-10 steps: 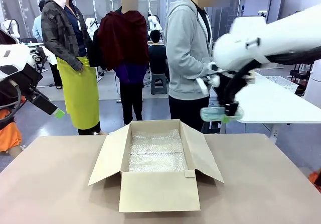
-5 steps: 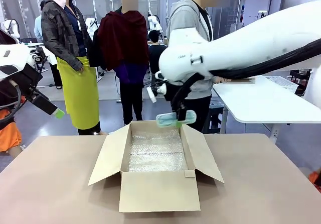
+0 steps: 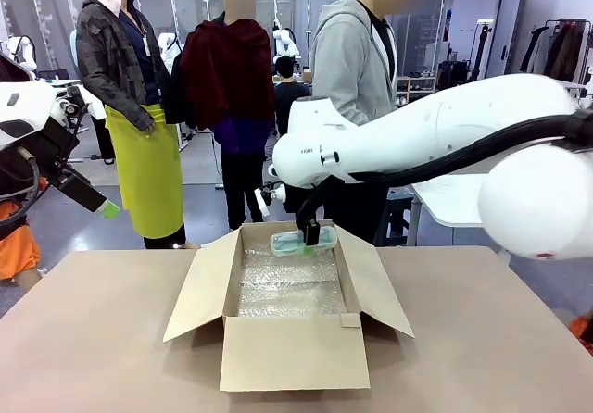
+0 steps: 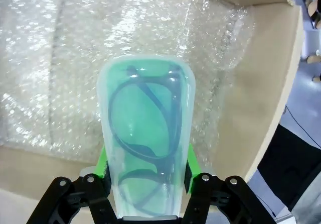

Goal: Pack the glasses set securely to prepare it for shipping.
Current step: Place the Glasses case inside the Package Box.

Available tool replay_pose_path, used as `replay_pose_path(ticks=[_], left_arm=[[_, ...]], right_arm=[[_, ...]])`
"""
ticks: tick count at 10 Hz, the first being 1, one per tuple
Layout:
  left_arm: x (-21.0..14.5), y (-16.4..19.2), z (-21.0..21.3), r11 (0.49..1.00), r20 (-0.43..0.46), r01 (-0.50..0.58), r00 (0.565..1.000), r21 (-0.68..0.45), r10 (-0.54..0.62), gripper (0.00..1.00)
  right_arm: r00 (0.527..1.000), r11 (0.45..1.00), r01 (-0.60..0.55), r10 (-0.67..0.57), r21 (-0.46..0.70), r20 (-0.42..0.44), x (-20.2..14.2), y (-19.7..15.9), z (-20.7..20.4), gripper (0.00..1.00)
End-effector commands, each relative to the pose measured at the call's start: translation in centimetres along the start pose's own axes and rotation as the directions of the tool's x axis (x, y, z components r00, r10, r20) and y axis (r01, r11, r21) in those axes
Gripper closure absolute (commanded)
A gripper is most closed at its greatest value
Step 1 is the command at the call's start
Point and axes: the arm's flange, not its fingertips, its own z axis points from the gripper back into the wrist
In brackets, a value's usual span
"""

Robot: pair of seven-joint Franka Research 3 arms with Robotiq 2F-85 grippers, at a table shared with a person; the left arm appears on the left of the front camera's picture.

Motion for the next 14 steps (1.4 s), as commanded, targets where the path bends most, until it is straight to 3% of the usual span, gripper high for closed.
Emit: replay_pose_path(ticks=[1,8,9,11,14], left_arm=[[-0.1,0.1,0.1,1.000,0.002,0.009,1.000,0.005,-0.009,0.00],[-0.1,0.1,0.1,1.000,0.002,0.009,1.000,0.005,-0.009,0.00],[-0.1,0.1,0.1,1.000,0.002,0.009,1.000,0.005,-0.009,0.00],[-0.1,0.1,0.1,1.000,0.002,0.009,1.000,0.005,-0.009,0.00],[-0.1,0.1,0.1,1.000,0.002,0.009,1.000,0.005,-0.009,0.00]], right_arm=[[0.996,0.997,0.065,-0.067,-0.040,-0.057,2.1,-1.2,-1.2,0.36],[0.984,0.984,0.177,-0.177,0.000,-0.013,2.5,-1.1,-5.5,0.36],[0.984,0.984,0.177,-0.177,0.022,-0.010,2.4,-1.1,-6.3,0.28],[0.986,0.985,0.167,-0.167,0.043,0.003,2.3,-1.0,-6.9,0.00],[0.986,0.986,0.167,-0.168,0.025,0.015,2.6,-0.6,-5.7,0.00]])
